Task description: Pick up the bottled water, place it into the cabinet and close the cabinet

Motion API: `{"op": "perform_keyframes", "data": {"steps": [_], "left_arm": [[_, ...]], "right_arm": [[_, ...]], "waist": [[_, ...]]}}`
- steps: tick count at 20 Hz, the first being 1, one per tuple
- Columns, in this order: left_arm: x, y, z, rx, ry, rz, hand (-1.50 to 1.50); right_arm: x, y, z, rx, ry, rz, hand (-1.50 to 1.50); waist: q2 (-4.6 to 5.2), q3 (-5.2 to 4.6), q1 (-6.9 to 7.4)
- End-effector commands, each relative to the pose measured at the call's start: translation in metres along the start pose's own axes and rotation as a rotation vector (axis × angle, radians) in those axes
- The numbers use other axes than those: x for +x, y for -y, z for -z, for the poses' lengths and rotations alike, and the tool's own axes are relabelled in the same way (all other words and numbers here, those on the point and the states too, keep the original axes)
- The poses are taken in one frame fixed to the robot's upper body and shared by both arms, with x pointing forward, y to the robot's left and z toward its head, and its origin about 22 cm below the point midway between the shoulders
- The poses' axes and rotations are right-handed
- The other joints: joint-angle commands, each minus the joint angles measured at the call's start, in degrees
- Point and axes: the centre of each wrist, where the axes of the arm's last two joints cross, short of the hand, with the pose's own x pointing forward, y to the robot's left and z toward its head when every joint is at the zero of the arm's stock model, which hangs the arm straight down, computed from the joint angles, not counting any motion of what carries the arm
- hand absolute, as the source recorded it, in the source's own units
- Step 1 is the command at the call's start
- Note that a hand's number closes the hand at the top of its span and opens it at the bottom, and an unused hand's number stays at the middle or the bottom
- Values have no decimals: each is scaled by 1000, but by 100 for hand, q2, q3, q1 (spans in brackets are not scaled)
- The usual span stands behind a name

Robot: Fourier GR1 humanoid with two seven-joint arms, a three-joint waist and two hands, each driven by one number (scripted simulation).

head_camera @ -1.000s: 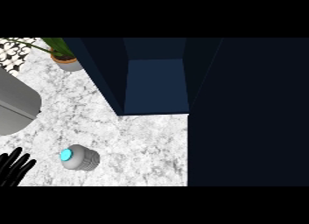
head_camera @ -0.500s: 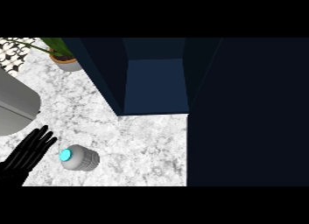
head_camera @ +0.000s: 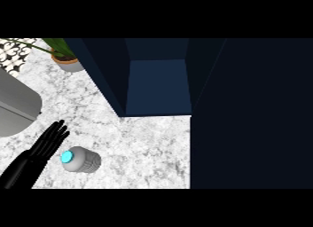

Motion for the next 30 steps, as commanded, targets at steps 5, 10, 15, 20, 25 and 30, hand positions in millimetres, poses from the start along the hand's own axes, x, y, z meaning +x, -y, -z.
{"op": "perform_keyframes", "data": {"steps": [5, 10, 15, 20, 25, 30], "left_arm": [[-48, 13, 20, 8, -75, -2, -150], [-68, -5, 20, 28, -94, 22, -150], [-100, -12, 9, 72, -69, -27, -150], [-116, 9, 36, 0, -76, -156, -150], [-128, 11, 29, -58, -36, -195, -150], [-139, 17, 21, -31, -19, -269, 150]], "right_arm": [[42, -18, -11, 35, 113, 110, -150], [42, -17, -14, 59, 97, 113, -150], [37, -13, -17, 34, 88, 101, -150], [44, -12, -15, 47, 93, 102, -150], [44, -6, -27, 39, 90, 111, -150], [50, -10, -29, 33, 92, 76, -150]], "waist": [[1, -5, -23], [9, -5, -3], [21, -11, -7], [29, -11, 0], [11, -7, 1], [4, -8, 23]]}}
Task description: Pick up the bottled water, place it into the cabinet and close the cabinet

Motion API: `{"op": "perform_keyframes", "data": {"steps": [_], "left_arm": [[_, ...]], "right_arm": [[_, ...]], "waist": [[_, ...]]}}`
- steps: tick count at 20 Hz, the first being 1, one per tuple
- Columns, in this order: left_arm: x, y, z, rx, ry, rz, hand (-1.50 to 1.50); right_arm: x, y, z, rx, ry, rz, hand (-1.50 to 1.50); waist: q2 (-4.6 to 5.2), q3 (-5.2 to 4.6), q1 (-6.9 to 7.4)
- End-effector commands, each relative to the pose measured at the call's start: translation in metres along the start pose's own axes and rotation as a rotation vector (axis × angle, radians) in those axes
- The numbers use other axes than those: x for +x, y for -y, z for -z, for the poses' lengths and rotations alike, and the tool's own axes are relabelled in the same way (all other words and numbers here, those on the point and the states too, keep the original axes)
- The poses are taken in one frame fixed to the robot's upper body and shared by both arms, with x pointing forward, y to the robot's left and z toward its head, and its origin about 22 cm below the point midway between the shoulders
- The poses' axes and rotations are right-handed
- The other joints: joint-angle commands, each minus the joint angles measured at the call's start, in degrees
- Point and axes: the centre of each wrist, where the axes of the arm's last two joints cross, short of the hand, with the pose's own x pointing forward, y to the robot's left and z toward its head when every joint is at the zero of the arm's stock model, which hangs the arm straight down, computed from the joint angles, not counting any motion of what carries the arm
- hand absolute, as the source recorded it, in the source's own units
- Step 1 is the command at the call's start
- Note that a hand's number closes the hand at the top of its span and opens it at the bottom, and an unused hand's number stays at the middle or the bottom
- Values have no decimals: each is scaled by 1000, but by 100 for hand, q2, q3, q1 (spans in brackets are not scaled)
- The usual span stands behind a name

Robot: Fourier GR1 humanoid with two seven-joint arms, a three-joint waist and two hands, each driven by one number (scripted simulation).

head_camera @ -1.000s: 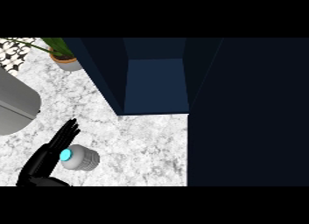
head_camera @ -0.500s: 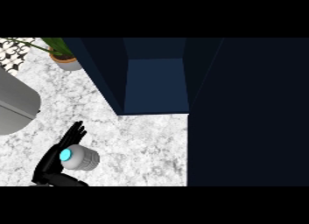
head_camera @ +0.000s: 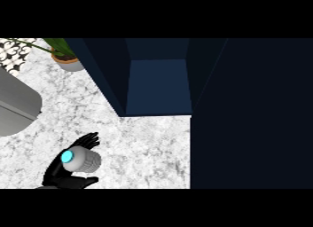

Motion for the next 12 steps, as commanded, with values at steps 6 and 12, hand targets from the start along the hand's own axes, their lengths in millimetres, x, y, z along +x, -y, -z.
{"op": "perform_keyframes", "data": {"steps": [6, 12], "left_arm": [[-12, 12, 13, -75, 94, -255, 150], [-4, 2, 15, -25, 158, -194, 150]], "right_arm": [[40, -13, 2, 25, 83, 22, -150], [50, -19, -2, 44, 82, 2, -150]], "waist": [[0, -1, 22], [0, -4, 25]]}}
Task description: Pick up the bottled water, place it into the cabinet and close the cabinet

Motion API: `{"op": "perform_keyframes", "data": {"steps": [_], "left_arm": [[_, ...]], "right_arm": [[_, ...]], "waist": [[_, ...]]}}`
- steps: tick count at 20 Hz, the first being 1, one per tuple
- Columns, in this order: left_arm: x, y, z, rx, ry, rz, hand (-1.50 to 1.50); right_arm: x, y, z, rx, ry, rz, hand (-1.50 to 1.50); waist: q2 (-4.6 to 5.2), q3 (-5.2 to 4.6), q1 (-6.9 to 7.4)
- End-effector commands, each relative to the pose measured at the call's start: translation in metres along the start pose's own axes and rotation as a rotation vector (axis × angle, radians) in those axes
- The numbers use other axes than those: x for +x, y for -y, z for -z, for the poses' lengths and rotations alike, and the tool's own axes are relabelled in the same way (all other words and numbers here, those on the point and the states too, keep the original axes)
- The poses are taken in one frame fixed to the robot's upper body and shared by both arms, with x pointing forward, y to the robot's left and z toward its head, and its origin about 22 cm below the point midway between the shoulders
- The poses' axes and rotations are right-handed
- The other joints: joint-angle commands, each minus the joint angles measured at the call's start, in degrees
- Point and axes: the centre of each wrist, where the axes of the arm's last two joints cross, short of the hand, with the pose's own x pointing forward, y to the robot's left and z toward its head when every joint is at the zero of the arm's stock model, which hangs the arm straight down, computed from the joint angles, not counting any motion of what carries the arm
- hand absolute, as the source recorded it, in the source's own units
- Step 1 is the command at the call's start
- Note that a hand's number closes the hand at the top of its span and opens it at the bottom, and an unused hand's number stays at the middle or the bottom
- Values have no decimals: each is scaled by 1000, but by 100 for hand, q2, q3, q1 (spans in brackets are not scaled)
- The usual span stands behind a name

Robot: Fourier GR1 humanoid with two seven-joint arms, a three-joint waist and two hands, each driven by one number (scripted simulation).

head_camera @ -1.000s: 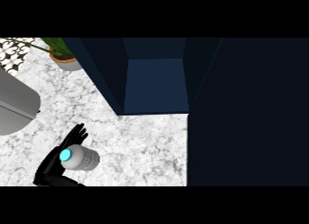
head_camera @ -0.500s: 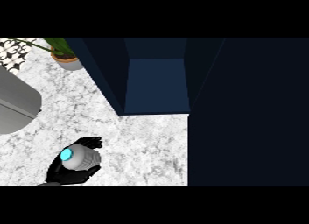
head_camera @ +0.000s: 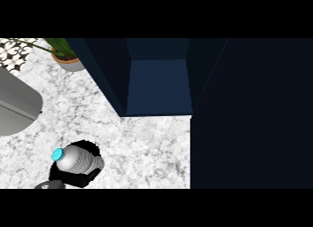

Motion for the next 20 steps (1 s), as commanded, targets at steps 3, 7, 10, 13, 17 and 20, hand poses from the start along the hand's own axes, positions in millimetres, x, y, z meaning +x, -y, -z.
{"op": "perform_keyframes", "data": {"steps": [3, 7, 10, 13, 17, 20], "left_arm": [[3, -12, -10, 224, 221, -61, 150], [19, -25, -2, 415, 336, -31, 150], [33, -27, 7, 386, 355, 31, 150], [39, -21, 12, 364, 328, 63, 150], [43, 13, 38, 294, 317, 49, 150], [41, 39, 42, 262, 348, 76, 150]], "right_arm": [[36, -18, 2, 31, 86, 6, -150], [34, -19, 2, 17, 87, 25, -150], [41, -20, 1, 23, 68, 8, -150], [49, -31, -7, 11, 69, 10, -150], [46, -24, 0, 2, 89, 24, -150], [47, -24, -3, -6, 76, 4, -150]], "waist": [[-9, -5, 49], [5, -4, 49], [-13, 7, 68], [-30, 10, 44], [-22, 14, 134], [-37, 15, 141]]}}
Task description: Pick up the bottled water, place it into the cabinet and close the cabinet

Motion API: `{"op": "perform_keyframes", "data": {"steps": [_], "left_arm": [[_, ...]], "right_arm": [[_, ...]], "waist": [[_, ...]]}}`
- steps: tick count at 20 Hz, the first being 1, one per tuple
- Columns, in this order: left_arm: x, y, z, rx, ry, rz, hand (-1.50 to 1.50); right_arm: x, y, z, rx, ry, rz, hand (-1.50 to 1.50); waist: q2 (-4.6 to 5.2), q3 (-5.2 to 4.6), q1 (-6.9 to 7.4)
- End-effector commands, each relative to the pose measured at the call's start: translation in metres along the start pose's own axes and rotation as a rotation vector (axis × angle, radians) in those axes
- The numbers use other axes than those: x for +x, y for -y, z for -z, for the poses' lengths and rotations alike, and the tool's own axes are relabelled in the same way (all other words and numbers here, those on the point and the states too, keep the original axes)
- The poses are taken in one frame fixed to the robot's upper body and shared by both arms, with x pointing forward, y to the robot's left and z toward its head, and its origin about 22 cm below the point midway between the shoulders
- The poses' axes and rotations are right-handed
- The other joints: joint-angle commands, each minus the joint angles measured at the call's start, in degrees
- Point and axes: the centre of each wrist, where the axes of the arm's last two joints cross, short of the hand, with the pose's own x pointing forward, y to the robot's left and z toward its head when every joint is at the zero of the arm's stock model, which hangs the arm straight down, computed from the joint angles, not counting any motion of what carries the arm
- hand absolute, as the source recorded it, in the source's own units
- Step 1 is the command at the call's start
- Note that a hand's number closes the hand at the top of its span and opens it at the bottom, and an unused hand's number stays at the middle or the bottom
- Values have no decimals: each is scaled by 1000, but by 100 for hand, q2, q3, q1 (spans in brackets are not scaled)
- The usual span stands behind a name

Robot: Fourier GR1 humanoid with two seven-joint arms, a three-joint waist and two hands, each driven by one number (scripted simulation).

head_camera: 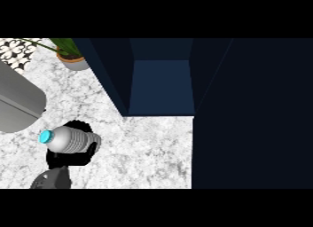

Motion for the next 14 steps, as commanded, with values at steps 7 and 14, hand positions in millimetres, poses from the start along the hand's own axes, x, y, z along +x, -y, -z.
{"op": "perform_keyframes", "data": {"steps": [7, 14], "left_arm": [[28, 104, 30, -81, 6, -13, 150], [47, 139, 40, -80, 19, 32, 150]], "right_arm": [[36, -18, 11, 30, 86, 8, -150], [44, -23, 3, 61, 72, 30, -150]], "waist": [[-8, 0, 15], [-2, -3, -56]]}}
